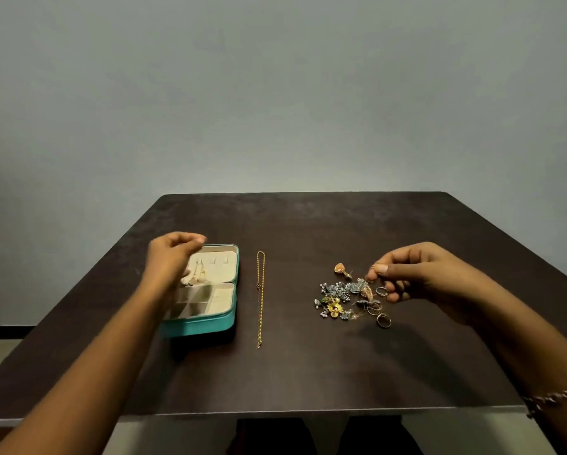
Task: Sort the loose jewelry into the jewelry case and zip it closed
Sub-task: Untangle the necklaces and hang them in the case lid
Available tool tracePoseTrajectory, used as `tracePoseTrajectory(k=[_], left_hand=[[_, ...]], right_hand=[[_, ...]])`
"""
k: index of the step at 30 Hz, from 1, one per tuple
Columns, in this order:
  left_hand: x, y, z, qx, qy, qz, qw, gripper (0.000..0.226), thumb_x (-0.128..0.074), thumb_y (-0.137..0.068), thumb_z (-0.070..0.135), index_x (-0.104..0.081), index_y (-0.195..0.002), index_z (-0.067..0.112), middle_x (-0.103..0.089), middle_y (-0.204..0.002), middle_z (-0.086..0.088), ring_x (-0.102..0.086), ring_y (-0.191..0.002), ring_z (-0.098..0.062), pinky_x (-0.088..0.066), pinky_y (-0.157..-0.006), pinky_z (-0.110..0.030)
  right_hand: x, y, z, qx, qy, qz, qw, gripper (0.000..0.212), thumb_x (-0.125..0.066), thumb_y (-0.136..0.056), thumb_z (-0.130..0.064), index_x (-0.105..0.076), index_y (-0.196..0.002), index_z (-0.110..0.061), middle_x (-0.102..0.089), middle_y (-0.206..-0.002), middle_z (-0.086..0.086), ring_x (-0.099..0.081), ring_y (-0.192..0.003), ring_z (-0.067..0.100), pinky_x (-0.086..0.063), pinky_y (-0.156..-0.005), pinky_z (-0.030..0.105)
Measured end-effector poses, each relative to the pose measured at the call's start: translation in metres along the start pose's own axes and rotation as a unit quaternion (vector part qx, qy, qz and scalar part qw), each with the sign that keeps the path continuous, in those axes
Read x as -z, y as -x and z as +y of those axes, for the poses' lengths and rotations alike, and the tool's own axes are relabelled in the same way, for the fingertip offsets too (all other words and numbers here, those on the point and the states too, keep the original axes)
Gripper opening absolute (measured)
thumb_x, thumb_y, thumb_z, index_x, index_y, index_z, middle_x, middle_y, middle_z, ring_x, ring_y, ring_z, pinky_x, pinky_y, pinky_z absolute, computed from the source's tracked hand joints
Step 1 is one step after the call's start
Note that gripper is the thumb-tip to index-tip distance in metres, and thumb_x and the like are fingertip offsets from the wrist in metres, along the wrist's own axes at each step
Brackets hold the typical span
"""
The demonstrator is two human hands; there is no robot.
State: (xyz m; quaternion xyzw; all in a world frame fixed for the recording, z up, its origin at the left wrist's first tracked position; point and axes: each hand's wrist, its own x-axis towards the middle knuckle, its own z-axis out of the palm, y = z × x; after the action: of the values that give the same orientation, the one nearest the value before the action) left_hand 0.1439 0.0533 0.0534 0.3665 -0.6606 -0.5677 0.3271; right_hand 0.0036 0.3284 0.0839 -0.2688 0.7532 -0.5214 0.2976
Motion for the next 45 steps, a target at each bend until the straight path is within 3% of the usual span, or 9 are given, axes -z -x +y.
tracePoseTrajectory(k=[4,6,9,13,17,20,27,30,45], left_hand=[[0.012,-0.022,-0.025,0.050,0.001,0.046,0.998,0.017,-0.050,-0.092,0.006,-0.058,-0.078,0.012,-0.058,-0.083,-0.007,-0.051,-0.069,-0.010,-0.048,-0.047,-0.021],[0.014,-0.028,-0.039,0.063,-0.031,0.049,0.996,0.009,-0.051,-0.091,0.005,-0.060,-0.089,0.005,-0.057,-0.081,-0.009,-0.048,-0.065,-0.012,-0.046,-0.044,-0.019],[0.016,-0.039,-0.058,0.080,-0.055,0.022,0.995,0.023,-0.057,-0.089,0.010,-0.058,-0.108,-0.004,-0.059,-0.093,-0.015,-0.050,-0.068,-0.017,-0.044,-0.058,-0.027],[0.016,-0.047,-0.071,0.078,-0.098,0.005,0.992,0.045,-0.063,-0.086,0.024,-0.053,-0.121,-0.003,-0.061,-0.115,-0.019,-0.059,-0.098,-0.030,-0.049,-0.090,-0.046],[0.016,-0.053,-0.080,0.061,-0.154,0.013,0.986,0.034,-0.056,-0.091,0.021,-0.058,-0.115,-0.003,-0.065,-0.110,-0.019,-0.061,-0.098,-0.032,-0.048,-0.091,-0.050],[0.016,-0.054,-0.081,0.074,-0.136,0.013,0.988,0.027,-0.050,-0.092,0.011,-0.057,-0.116,-0.001,-0.064,-0.109,-0.020,-0.062,-0.094,-0.032,-0.050,-0.088,-0.050],[0.017,-0.048,-0.081,0.010,-0.055,-0.035,0.998,0.030,-0.044,-0.096,0.010,-0.050,-0.124,0.002,-0.059,-0.112,-0.014,-0.056,-0.093,-0.024,-0.049,-0.074,-0.034],[0.019,-0.045,-0.084,-0.026,-0.056,-0.040,0.997,0.030,-0.044,-0.096,0.012,-0.050,-0.125,0.004,-0.059,-0.116,-0.015,-0.057,-0.096,-0.023,-0.048,-0.079,-0.035],[0.021,-0.045,-0.096,-0.077,-0.061,-0.038,0.994,0.027,-0.041,-0.098,0.019,-0.054,-0.120,0.015,-0.063,-0.109,-0.004,-0.061,-0.101,-0.019,-0.052,-0.085,-0.038]], right_hand=[[0.003,0.000,0.000,-0.003,0.012,-0.006,1.000,0.015,-0.054,-0.087,-0.005,-0.066,-0.084,0.004,-0.055,-0.053,0.004,-0.052,-0.048,0.011,-0.047,-0.049,0.017],[0.004,0.001,-0.001,-0.005,0.009,-0.012,1.000,0.015,-0.056,-0.085,-0.006,-0.065,-0.086,0.005,-0.055,-0.052,0.004,-0.052,-0.047,0.011,-0.047,-0.050,0.018],[0.003,0.002,-0.001,-0.006,0.010,-0.015,1.000,0.019,-0.060,-0.079,-0.009,-0.064,-0.088,0.008,-0.054,-0.049,0.003,-0.052,-0.044,0.010,-0.045,-0.051,0.020],[0.001,0.001,0.000,-0.004,0.010,-0.012,1.000,0.037,-0.066,-0.062,-0.018,-0.064,-0.087,0.009,-0.052,-0.047,0.002,-0.052,-0.044,0.010,-0.046,-0.055,0.022],[-0.001,-0.002,0.003,-0.011,0.011,-0.022,1.000,0.037,-0.066,-0.061,-0.019,-0.064,-0.087,0.007,-0.056,-0.052,0.004,-0.053,-0.047,0.011,-0.046,-0.053,0.020],[-0.003,-0.004,0.007,-0.011,0.016,-0.032,0.999,0.023,-0.065,-0.067,-0.016,-0.066,-0.082,0.002,-0.057,-0.056,0.006,-0.054,-0.048,0.011,-0.044,-0.052,0.019],[-0.015,-0.012,0.002,0.021,0.057,-0.054,0.997,0.023,-0.064,-0.073,-0.016,-0.067,-0.083,0.004,-0.056,-0.058,0.009,-0.055,-0.050,0.012,-0.043,-0.056,0.023],[-0.023,-0.026,-0.013,0.041,0.062,-0.066,0.995,0.013,-0.059,-0.083,-0.008,-0.066,-0.081,0.002,-0.054,-0.057,0.008,-0.055,-0.049,0.011,-0.042,-0.051,0.020],[-0.117,-0.128,-0.083,0.103,0.118,-0.169,0.973,0.015,-0.053,-0.090,-0.005,-0.065,-0.081,-0.005,-0.058,-0.061,0.003,-0.049,-0.057,0.012,-0.050,-0.055,0.019]])
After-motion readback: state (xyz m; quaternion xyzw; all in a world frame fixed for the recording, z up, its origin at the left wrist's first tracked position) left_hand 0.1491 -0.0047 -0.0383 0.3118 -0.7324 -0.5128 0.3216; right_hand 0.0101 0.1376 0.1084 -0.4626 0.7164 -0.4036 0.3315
